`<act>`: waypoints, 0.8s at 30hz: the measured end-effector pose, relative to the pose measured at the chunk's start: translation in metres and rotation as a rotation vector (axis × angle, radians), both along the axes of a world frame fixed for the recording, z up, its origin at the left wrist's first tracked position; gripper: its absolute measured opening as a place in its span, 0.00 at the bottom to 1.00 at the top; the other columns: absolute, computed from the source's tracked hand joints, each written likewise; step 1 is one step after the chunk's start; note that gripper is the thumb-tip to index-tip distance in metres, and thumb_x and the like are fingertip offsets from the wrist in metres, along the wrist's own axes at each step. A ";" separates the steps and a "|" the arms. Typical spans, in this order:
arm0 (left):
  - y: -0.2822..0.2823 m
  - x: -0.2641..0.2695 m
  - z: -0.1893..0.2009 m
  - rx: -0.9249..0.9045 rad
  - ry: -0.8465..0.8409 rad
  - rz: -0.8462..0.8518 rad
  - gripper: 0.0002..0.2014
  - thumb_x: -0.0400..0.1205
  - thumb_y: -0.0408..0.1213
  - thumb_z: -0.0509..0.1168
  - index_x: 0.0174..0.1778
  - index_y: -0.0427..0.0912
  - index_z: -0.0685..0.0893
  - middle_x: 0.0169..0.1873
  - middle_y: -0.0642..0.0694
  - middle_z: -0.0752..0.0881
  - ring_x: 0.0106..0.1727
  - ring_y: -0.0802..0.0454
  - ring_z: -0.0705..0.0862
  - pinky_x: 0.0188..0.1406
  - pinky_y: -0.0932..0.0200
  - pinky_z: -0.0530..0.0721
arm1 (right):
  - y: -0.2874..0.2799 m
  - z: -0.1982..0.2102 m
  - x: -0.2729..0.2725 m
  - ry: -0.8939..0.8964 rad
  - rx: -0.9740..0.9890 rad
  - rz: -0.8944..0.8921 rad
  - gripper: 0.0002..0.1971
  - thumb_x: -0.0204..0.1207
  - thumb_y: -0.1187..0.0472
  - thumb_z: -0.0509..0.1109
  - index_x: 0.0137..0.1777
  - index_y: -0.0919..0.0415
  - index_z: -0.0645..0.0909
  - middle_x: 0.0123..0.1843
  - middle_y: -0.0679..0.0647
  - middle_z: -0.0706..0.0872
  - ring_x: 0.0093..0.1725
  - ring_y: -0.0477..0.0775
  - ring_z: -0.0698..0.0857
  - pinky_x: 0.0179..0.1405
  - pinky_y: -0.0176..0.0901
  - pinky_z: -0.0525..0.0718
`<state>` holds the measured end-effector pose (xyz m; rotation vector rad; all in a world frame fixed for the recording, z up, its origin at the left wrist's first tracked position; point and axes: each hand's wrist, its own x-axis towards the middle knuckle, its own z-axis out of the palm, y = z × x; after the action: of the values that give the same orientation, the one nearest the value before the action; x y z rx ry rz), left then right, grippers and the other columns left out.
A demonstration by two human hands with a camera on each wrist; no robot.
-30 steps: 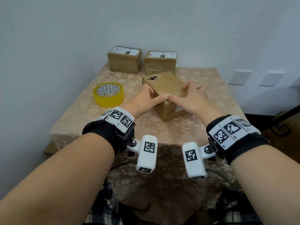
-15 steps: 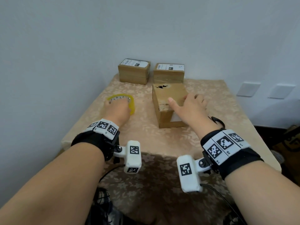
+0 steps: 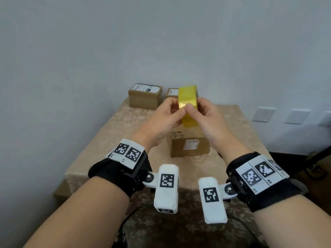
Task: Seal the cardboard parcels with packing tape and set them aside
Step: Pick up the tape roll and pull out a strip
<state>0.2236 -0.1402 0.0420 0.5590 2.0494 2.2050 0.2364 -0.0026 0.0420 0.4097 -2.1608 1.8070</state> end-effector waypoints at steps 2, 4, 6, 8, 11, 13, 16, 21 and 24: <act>0.003 -0.003 0.001 -0.163 0.024 0.047 0.07 0.82 0.34 0.66 0.55 0.42 0.77 0.53 0.43 0.83 0.54 0.52 0.82 0.62 0.54 0.81 | 0.011 -0.004 0.000 -0.015 0.054 -0.024 0.04 0.82 0.61 0.66 0.54 0.53 0.81 0.48 0.49 0.88 0.46 0.45 0.85 0.49 0.41 0.83; 0.004 -0.008 0.001 -0.292 0.112 0.193 0.12 0.80 0.36 0.68 0.58 0.44 0.77 0.57 0.45 0.81 0.51 0.56 0.80 0.57 0.59 0.80 | 0.022 -0.009 -0.002 -0.025 0.132 -0.038 0.04 0.82 0.58 0.66 0.53 0.49 0.80 0.50 0.51 0.88 0.51 0.49 0.86 0.56 0.51 0.84; 0.004 -0.012 0.002 -0.336 0.196 0.297 0.18 0.80 0.40 0.69 0.65 0.47 0.75 0.66 0.47 0.76 0.56 0.58 0.79 0.55 0.65 0.77 | 0.029 -0.012 -0.004 -0.006 0.271 -0.065 0.04 0.82 0.57 0.66 0.54 0.52 0.79 0.53 0.58 0.88 0.55 0.58 0.86 0.58 0.62 0.82; 0.005 -0.011 0.003 -0.375 0.261 0.273 0.25 0.81 0.42 0.68 0.74 0.46 0.71 0.70 0.50 0.74 0.63 0.58 0.77 0.59 0.66 0.75 | 0.031 -0.013 -0.004 0.007 0.372 -0.083 0.05 0.82 0.59 0.66 0.56 0.55 0.79 0.53 0.61 0.87 0.54 0.61 0.85 0.57 0.63 0.81; 0.009 -0.011 0.001 -0.427 0.356 0.295 0.22 0.79 0.38 0.70 0.70 0.42 0.78 0.60 0.49 0.80 0.54 0.61 0.78 0.57 0.71 0.76 | 0.030 -0.013 -0.005 0.038 0.468 -0.084 0.05 0.82 0.59 0.65 0.56 0.56 0.79 0.50 0.57 0.86 0.52 0.59 0.84 0.52 0.55 0.81; 0.009 -0.011 0.001 -0.449 0.419 0.375 0.12 0.78 0.36 0.71 0.57 0.39 0.85 0.50 0.48 0.82 0.45 0.61 0.78 0.48 0.76 0.75 | 0.028 -0.014 -0.006 0.046 0.533 -0.074 0.08 0.82 0.59 0.65 0.58 0.59 0.79 0.50 0.55 0.85 0.51 0.57 0.83 0.50 0.50 0.79; 0.006 -0.011 0.003 -0.433 0.431 0.416 0.01 0.78 0.33 0.71 0.42 0.40 0.85 0.42 0.47 0.84 0.41 0.57 0.79 0.43 0.70 0.77 | 0.025 -0.014 -0.007 0.062 0.589 -0.062 0.10 0.83 0.60 0.64 0.61 0.62 0.79 0.50 0.52 0.82 0.50 0.53 0.80 0.42 0.42 0.70; 0.005 -0.009 0.003 -0.322 0.402 0.438 0.06 0.79 0.32 0.68 0.38 0.44 0.81 0.33 0.52 0.84 0.39 0.52 0.83 0.47 0.51 0.86 | 0.024 -0.010 -0.009 0.074 0.555 -0.106 0.08 0.83 0.56 0.65 0.53 0.59 0.81 0.44 0.54 0.84 0.44 0.54 0.81 0.41 0.45 0.74; 0.007 -0.005 0.002 -0.183 0.315 0.464 0.10 0.82 0.31 0.64 0.37 0.48 0.77 0.34 0.48 0.84 0.38 0.53 0.85 0.37 0.57 0.88 | 0.024 -0.001 -0.007 0.088 0.449 -0.210 0.15 0.78 0.46 0.69 0.41 0.59 0.82 0.31 0.49 0.79 0.32 0.48 0.75 0.32 0.42 0.71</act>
<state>0.2185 -0.1331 0.0437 0.4740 2.7531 2.2265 0.2294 0.0215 0.0407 0.3339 -2.4347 1.1687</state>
